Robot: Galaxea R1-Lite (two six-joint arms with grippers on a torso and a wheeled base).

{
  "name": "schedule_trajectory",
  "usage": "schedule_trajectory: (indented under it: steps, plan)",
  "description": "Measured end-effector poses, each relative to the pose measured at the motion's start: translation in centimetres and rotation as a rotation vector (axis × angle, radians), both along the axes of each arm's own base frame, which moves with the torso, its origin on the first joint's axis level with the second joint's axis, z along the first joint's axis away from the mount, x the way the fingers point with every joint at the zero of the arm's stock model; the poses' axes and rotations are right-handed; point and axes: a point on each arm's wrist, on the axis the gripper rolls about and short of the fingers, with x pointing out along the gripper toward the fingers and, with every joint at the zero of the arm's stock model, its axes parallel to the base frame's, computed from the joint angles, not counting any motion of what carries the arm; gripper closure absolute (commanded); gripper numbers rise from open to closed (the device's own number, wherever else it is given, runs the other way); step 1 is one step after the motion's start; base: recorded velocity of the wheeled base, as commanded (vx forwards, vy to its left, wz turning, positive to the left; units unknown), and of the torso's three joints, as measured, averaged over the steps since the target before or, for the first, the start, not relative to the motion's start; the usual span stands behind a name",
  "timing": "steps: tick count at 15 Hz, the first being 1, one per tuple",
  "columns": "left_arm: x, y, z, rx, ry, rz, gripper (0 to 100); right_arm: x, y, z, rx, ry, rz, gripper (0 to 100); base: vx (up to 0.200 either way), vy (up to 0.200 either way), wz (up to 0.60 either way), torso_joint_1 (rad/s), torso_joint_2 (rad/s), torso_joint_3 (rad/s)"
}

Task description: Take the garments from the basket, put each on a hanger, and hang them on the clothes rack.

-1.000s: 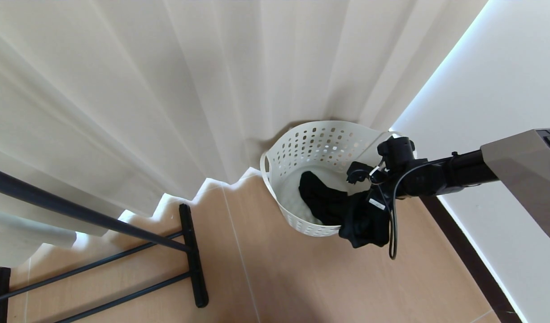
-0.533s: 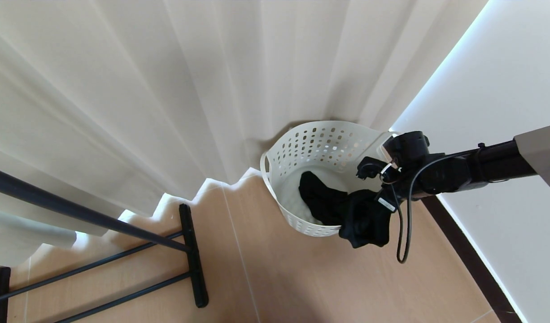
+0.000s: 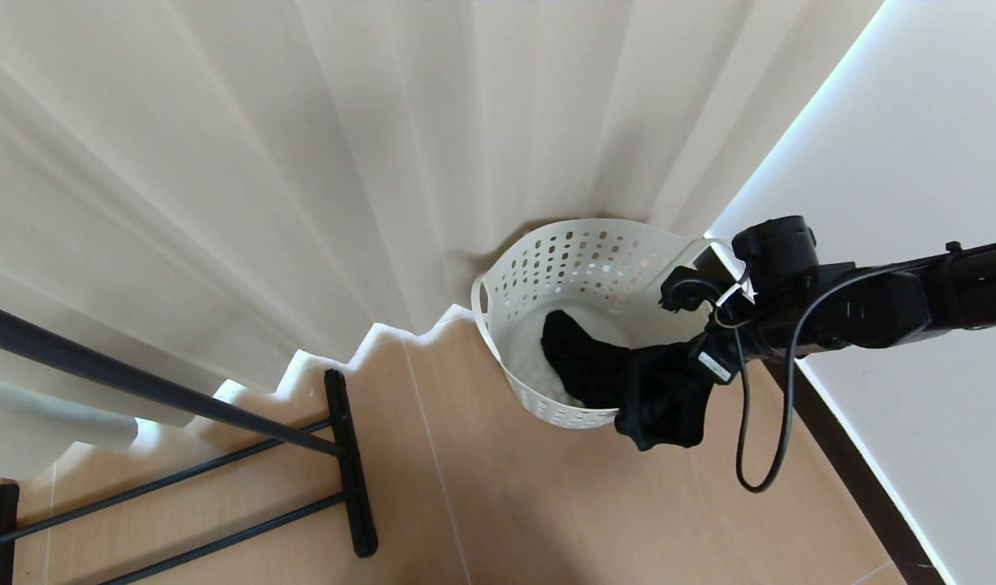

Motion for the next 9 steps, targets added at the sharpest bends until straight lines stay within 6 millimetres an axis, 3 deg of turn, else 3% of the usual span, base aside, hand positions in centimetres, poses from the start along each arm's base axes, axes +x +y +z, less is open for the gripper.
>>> schedule_trajectory:
  steps: [5,9]
  plan:
    - [0.0,0.0,0.0,0.000,0.000,0.000,0,-5.7,0.1,2.6,0.119,-0.005,0.041,100,0.000,0.000,0.00,0.000,0.00,0.000]
    - [0.0,0.0,0.0,0.000,0.000,0.000,0,-9.9,-0.2,3.3,0.153,-0.003,0.057,100,0.000,0.000,0.00,0.000,0.00,0.000]
